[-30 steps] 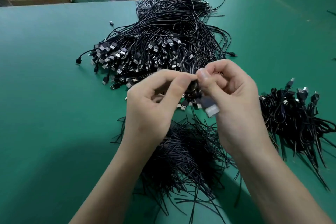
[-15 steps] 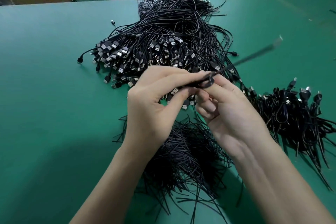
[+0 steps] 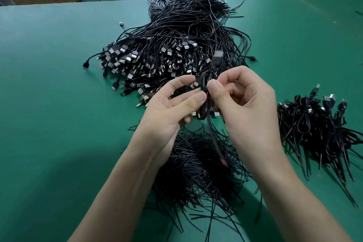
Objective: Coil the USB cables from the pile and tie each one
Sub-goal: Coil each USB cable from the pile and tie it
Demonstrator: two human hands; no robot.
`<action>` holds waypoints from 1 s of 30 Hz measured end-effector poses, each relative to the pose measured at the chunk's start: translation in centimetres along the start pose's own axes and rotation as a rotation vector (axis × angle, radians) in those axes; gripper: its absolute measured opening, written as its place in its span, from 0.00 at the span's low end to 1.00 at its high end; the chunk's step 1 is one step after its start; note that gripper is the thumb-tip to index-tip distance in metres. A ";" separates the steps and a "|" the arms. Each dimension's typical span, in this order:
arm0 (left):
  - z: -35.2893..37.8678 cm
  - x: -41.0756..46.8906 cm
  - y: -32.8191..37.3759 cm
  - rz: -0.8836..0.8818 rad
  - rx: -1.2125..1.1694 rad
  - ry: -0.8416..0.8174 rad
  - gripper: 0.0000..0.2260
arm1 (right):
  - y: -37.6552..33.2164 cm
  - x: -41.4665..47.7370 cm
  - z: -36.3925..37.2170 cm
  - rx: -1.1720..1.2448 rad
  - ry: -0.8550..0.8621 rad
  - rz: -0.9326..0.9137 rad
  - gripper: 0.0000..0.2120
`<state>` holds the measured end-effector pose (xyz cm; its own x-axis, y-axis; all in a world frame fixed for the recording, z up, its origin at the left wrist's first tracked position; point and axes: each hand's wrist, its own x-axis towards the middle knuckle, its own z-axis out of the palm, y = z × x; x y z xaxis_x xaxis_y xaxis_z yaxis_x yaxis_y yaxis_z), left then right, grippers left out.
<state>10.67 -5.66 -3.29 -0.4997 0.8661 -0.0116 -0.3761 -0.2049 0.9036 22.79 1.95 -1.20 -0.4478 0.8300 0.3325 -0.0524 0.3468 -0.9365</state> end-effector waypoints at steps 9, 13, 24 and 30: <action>0.1 -0.4 0.8 0.378 0.362 -0.108 0.24 | -0.4 0.4 -0.2 0.584 -0.147 0.379 0.05; -0.6 -0.3 1.0 0.672 0.831 -0.126 0.20 | -0.3 0.5 -0.2 0.673 -0.156 0.468 0.11; 0.0 -0.8 1.7 0.266 0.426 -0.120 0.13 | 0.3 0.2 0.1 0.284 -0.058 0.175 0.07; -1.0 0.1 1.0 0.084 0.264 -0.049 0.20 | 0.5 0.0 0.2 0.039 -0.006 0.012 0.07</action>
<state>9.48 -6.28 -2.80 -0.4800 0.8734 0.0829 -0.1158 -0.1567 0.9808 22.55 2.01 -1.67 -0.4538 0.8314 0.3207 -0.0821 0.3194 -0.9441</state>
